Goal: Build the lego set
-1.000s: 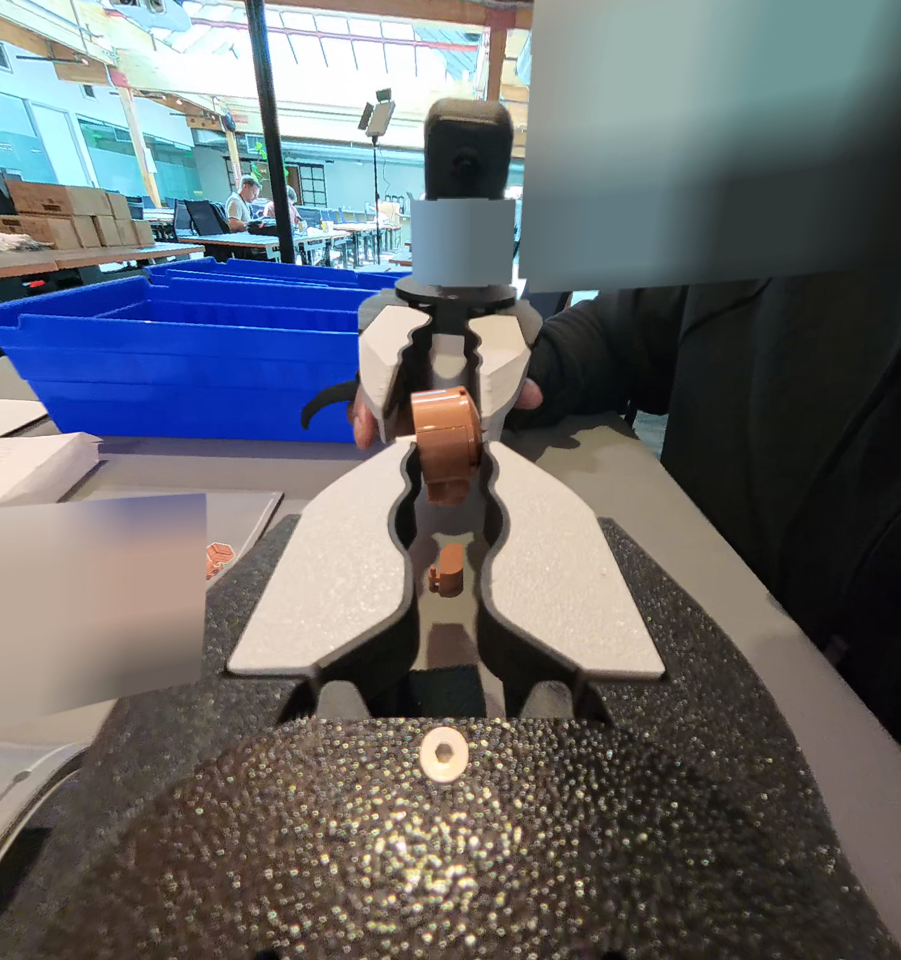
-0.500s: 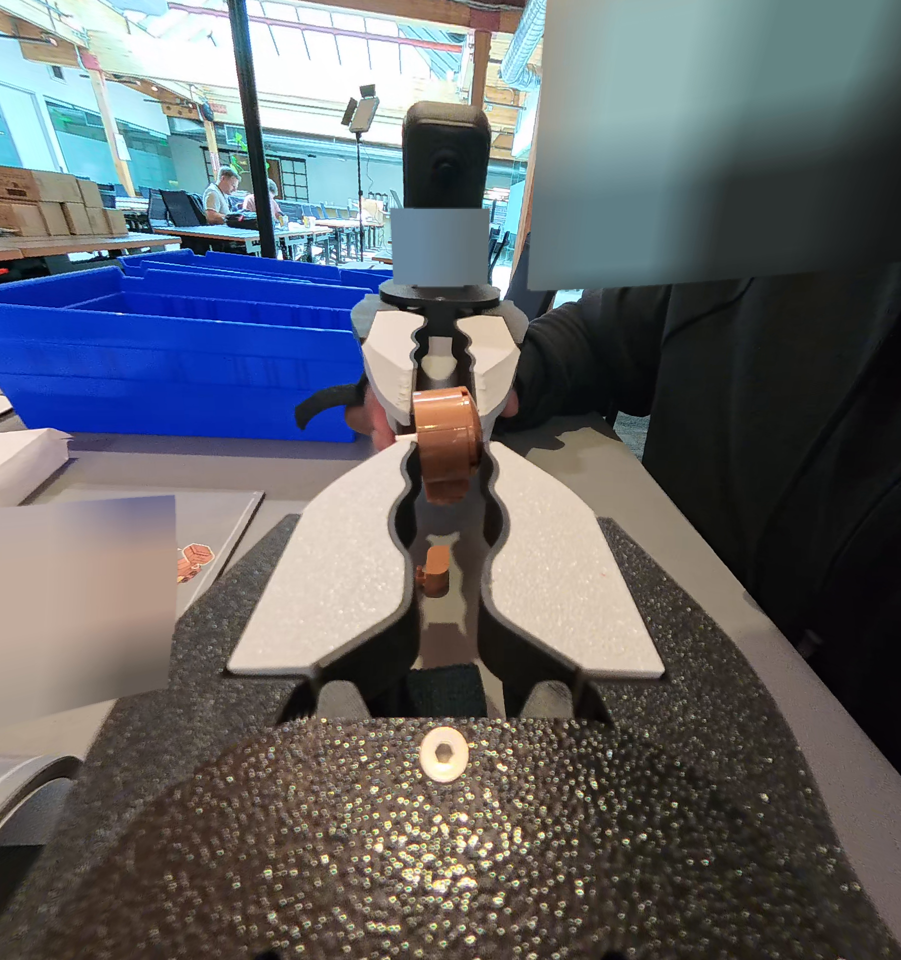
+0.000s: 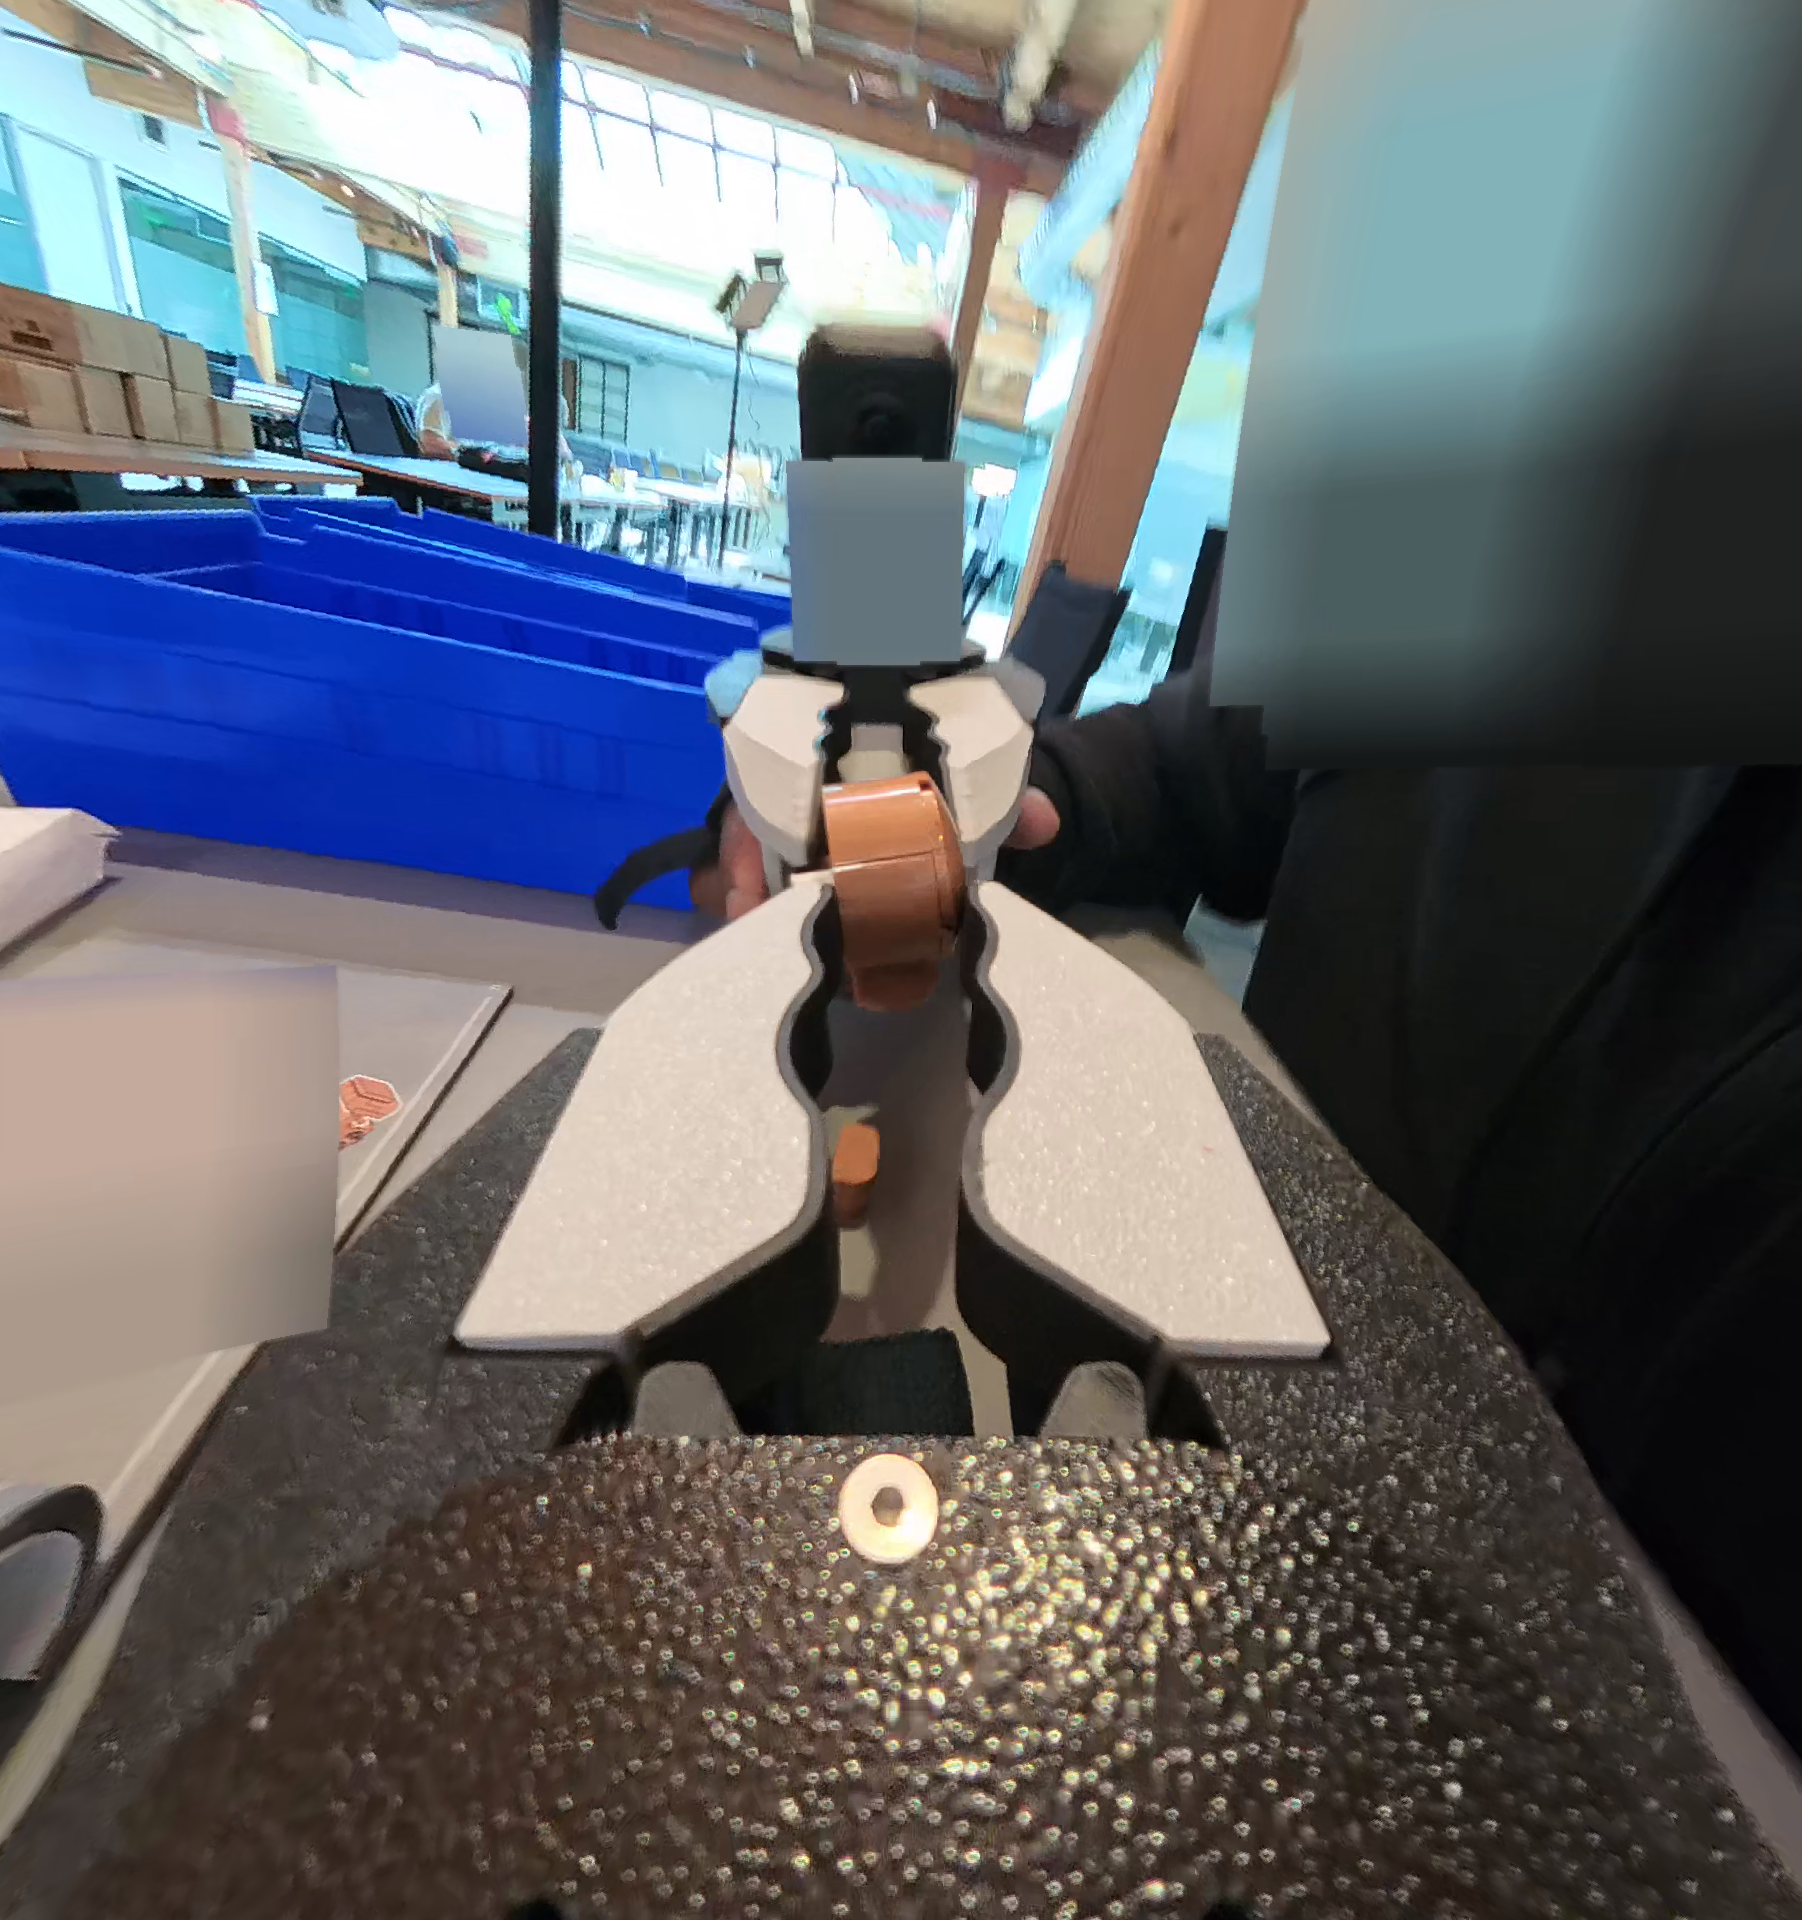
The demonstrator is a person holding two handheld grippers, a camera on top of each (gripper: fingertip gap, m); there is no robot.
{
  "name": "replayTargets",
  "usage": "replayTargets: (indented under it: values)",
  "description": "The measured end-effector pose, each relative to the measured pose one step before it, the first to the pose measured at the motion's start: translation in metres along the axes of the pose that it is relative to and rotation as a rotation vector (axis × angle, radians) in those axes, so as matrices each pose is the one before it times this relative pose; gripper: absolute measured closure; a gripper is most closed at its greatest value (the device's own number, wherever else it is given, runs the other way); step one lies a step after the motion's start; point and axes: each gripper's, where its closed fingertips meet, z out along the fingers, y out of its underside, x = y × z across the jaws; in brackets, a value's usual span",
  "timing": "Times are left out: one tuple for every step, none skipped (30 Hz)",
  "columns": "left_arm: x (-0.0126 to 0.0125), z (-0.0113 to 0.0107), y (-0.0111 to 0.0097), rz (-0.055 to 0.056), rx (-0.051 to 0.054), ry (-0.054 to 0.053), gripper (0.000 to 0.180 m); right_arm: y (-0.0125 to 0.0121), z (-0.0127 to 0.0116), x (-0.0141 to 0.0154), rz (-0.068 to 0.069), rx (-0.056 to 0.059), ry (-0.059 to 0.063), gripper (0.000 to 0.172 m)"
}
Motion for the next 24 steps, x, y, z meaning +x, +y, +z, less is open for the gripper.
replayTargets:
  values:
    - [-0.00127,-0.00139,-0.00281,-0.0311,0.0201,0.0038,0.159,-0.00111,-0.0008,0.00143,0.0208,0.0091,-0.0003,0.144]
    - [-0.00122,-0.00113,-0.00145,-0.0237,0.0115,0.0025,0.159,-0.00159,-0.00055,0.00055,0.0162,0.0104,-0.0032,0.144]
    - [-0.00103,-0.0005,0.00004,-0.0123,0.0008,-0.0008,0.159,-0.00077,-0.00005,0.00025,0.0121,0.0043,-0.0014,0.144]
    - [0.0,0.00036,0.00107,-0.0047,-0.0073,0.0026,0.159,0.00029,0.00029,0.00002,0.0087,-0.0017,-0.0016,0.144]
    - [0.00097,0.00098,0.00189,0.0002,-0.0119,0.0048,0.159,0.00068,0.00056,-0.0007,0.0064,-0.0024,-0.0052,0.144]
    - [0.00098,0.00137,0.00238,0.0032,-0.0151,0.0031,0.159,0.00135,0.00061,-0.00134,0.005,-0.0054,-0.0086,0.147]
    - [0.00061,0.0014,0.00227,0.0035,-0.0143,-0.0006,0.159,0.00129,0.00058,-0.00195,0.0024,-0.0034,-0.0124,0.15]
    - [0.00057,0.00068,0.00097,0.0029,-0.0054,0.0014,0.159,0.00004,0.00004,-0.00063,0.0034,0.0035,-0.004,0.15]
    - [0.00027,-0.00008,-0.00037,-0.003,0.0022,0.002,0.159,0.00021,-0.0001,-0.00006,0.0056,-0.0006,-0.0023,0.15]
    - [-0.00007,0.00001,0.00019,-0.0043,-0.0003,0.0014,0.159,0.00013,-0.00017,0.00026,0.0024,-0.0015,-0.0012,0.15]
    - [-0.00043,0.00011,0.00029,-0.0003,-0.0014,-0.0031,0.159,0.0002,-0.00009,0.00024,0.0013,-0.001,-0.0012,0.15]
    - [-0.00001,0.00004,0.0002,0.0003,-0.0014,-0.0001,0.159,0.00046,-0.00012,0.0,0.0032,-0.0016,-0.0024,0.151]
    - [-0.00018,0.00001,0.00024,-0.0012,-0.0015,-0.0004,0.159,0.00048,-0.00009,0.00011,0.0028,-0.0024,-0.0012,0.151]
    - [-0.00011,0.0,0.00025,-0.0014,-0.0016,0.0,0.159,0.00024,-0.00008,-0.00007,-0.0008,-0.0011,-0.0012,0.151]
    - [0.00039,0.00007,0.00026,0.0002,-0.0016,0.0023,0.16,0.0002,-0.00003,-0.00053,-0.0026,-0.0017,-0.0033,0.151]
    - [0.00049,0.00014,0.00029,0.0013,-0.0022,0.0021,0.159,0.00026,-0.00014,-0.00025,-0.0003,-0.002,-0.0021,0.151]
    - [-0.00018,-0.00001,0.00029,0.0005,-0.0021,-0.0013,0.159,0.0004,0.00002,0.0001,0.0038,-0.0043,-0.0009,0.151]
    - [0.00013,-0.00008,0.00028,-0.0025,-0.002,0.0019,0.159,0.00008,-0.00006,-0.00005,0.0039,-0.0011,-0.0024,0.151]
    - [0.00006,0.00006,0.00003,0.0,-0.0003,0.0008,0.159,0.00021,-0.00002,-0.00028,0.0014,0.0003,-0.003,0.151]
    - [0.00013,0.00002,0.00018,0.0021,-0.0007,-0.0001,0.159,0.00012,-0.0001,-0.00009,0.0011,-0.0001,-0.0025,0.151]
    - [0.00021,0.00008,0.00014,0.0014,-0.0011,0.0003,0.159,-0.00002,0.00003,-0.00029,0.0007,-0.0001,-0.0025,0.151]
    - [0.00027,0.00003,0.00006,0.0008,-0.0003,0.0019,0.159,-0.00011,0.00004,-0.00025,-0.0008,0.0011,-0.0017,0.151]
    - [0.00007,-0.00003,-0.0001,0.0004,0.0008,0.0004,0.159,-0.00015,0.00002,0.00003,0.0013,0.0023,-0.0008,0.151]
    - [-0.00003,-0.0001,0.00003,0.0003,-0.0002,-0.0004,0.159,-0.00003,0.00002,0.00019,0.0013,0.0004,0.0003,0.151]
